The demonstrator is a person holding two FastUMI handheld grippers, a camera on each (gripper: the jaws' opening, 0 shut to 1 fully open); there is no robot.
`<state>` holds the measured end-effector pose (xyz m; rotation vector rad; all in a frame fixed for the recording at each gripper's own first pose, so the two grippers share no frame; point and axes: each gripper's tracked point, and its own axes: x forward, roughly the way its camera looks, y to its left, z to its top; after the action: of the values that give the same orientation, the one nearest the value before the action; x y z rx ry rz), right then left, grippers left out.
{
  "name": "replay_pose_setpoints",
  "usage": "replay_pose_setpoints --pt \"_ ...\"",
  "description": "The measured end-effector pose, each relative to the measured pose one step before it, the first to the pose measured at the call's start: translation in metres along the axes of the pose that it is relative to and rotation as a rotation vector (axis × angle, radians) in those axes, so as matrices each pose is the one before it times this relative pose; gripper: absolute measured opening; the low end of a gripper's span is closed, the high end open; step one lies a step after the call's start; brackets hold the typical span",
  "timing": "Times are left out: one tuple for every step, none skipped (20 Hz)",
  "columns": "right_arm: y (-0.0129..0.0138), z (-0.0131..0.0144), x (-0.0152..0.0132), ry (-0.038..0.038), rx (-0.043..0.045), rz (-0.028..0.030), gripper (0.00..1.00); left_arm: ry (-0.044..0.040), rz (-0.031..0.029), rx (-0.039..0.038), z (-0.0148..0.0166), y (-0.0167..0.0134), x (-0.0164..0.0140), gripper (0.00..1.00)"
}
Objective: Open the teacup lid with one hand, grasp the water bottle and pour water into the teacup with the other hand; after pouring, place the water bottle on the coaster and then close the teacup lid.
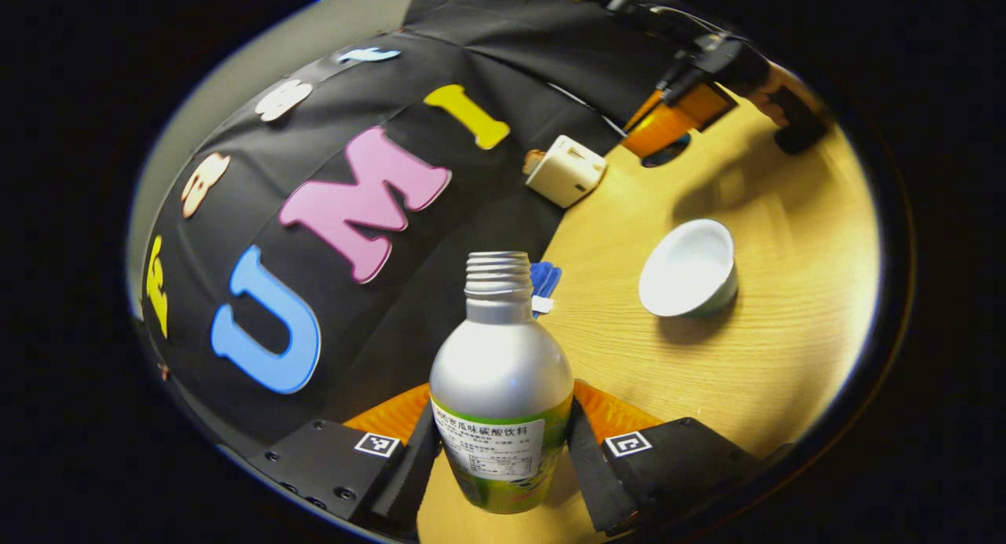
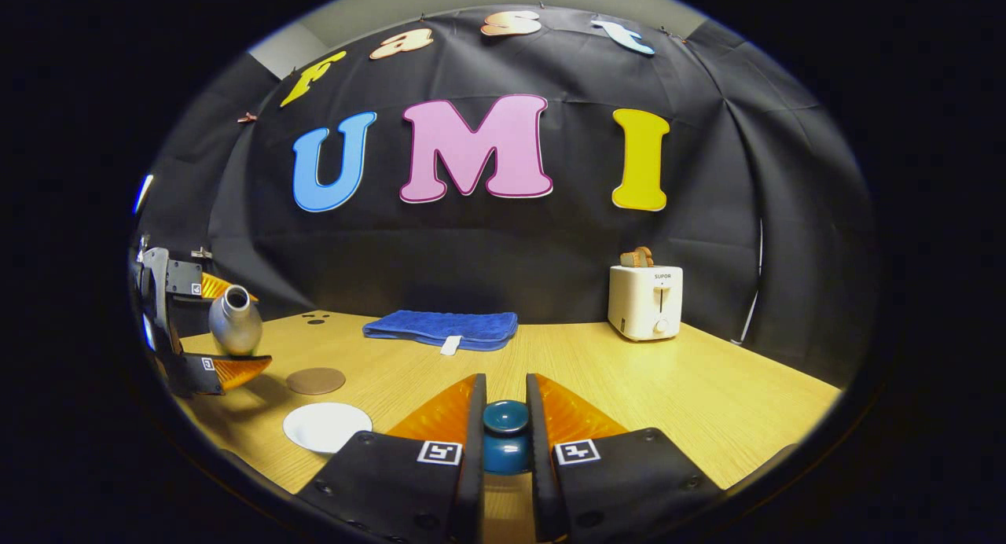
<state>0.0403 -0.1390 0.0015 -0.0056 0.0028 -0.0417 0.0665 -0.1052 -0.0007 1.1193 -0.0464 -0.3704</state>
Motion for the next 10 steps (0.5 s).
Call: replay_pose_setpoints --pt "-0.00036 -0.00041 0.00007 0.00062 0.00078 0.00569 0.28 -0.00205 -0.0144 0.04915 0.00197 -0.00152 0.00144 0.8" --pt "-0.00224 0.00026 0.0007 -0.00091 0.00025 -0.00204 0.28 -0.00137 -0.01163 0.04746 0.0028 -0.00115 0.00299 0.8" --pt "-0.00191 0.00023 -0.00005 -0.00048 -0.00024 -0.00382 0.28 0.00351 -0.00948 0.04471 -0.00103 -0.00108 0.0035 0.8" --pt "-0.00163 0.00048 -0.00064 -0.00047 -0.00053 -0.00454 0.28 -0.00023 -0.01034 0.04292 0.00085 -0.00174 0.0034 0.8" --pt "-0.00046 0.00021 -0.00004 -0.00045 0.00077 -0.00119 0.28 -0.00114 -0.01184 0.04037 0.00165 -0.00203 0.00205 0.8" --pt "0.00054 -0.00028 -0.00007 -0.00057 -0.00151 0.00026 0.28 0.00269 -0.01441 0.0411 0.00086 -0.00216 0.00166 0.8" --pt "0.00014 -0.00006 0.00002 0.00033 0.00057 -0.00035 0.28 0.00567 -0.01864 0.04348 -0.00052 -0.00242 -0.00034 0.8" --pt "-0.00009 0.00033 -0.00004 -0.00041 -0.00078 0.00044 0.28 0.00395 -0.0161 0.03646 0.00074 -0.00353 0.00105 0.8" --pt "0.00002 -0.00038 -0.00037 -0.00014 0.00018 -0.00033 0.28 0.00433 -0.01591 0.03306 -0.00129 -0.00292 0.00087 0.8" --pt "-0.00002 -0.00002 0.00031 0.00007 -0.00012 0.00026 0.28 0.00646 -0.00993 0.02973 -0.00025 -0.00021 0.00154 0.8"
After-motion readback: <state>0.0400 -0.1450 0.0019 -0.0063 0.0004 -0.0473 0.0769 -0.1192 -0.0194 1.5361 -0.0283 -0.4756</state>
